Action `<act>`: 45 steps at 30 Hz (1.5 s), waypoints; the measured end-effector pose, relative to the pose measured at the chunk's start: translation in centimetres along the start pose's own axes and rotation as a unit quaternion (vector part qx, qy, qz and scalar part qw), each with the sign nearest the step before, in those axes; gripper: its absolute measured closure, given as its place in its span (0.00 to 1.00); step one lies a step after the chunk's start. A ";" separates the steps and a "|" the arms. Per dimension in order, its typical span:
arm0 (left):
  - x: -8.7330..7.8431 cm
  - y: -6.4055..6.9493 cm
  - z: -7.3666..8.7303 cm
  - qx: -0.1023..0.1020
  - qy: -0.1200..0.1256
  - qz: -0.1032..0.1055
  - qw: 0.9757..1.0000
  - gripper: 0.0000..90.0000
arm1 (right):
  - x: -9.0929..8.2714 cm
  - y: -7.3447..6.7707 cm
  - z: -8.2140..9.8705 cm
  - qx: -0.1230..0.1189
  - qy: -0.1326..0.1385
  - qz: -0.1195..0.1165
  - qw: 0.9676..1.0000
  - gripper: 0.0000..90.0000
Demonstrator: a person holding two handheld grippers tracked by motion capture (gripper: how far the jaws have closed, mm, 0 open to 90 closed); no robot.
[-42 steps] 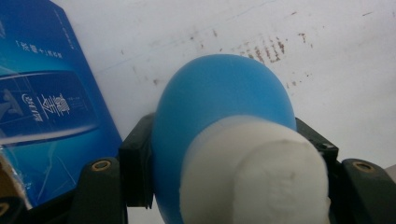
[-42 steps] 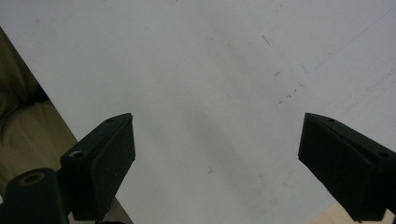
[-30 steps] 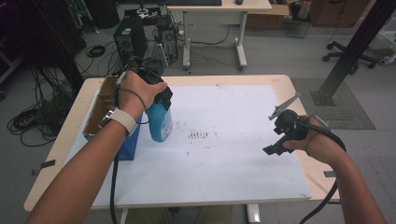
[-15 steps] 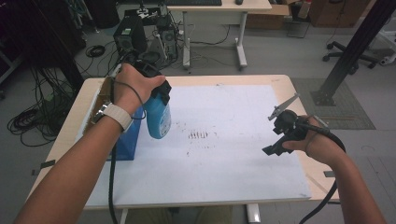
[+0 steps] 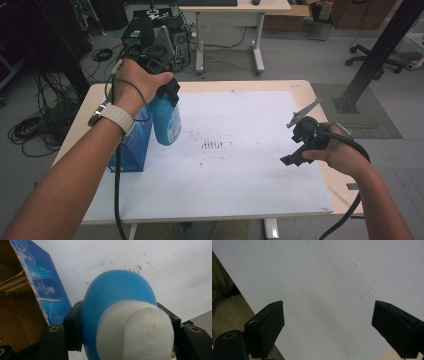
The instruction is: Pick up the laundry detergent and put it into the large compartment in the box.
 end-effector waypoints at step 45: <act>-6.7 -2.0 1.7 -0.046 0.026 -0.002 0.999 0.42 | -0.2 -0.1 -1.1 -0.012 0.009 0.001 1.000 0.12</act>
Point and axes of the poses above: each handheld gripper's, and its own axes: x roughly forward along the jaws, z roughly out of its underside, y roughly to its right, the point moved 1 cm from there along x, roughly forward along the jaws, and after that the axes turned 9 degrees about -y, right-handed, at the moved point
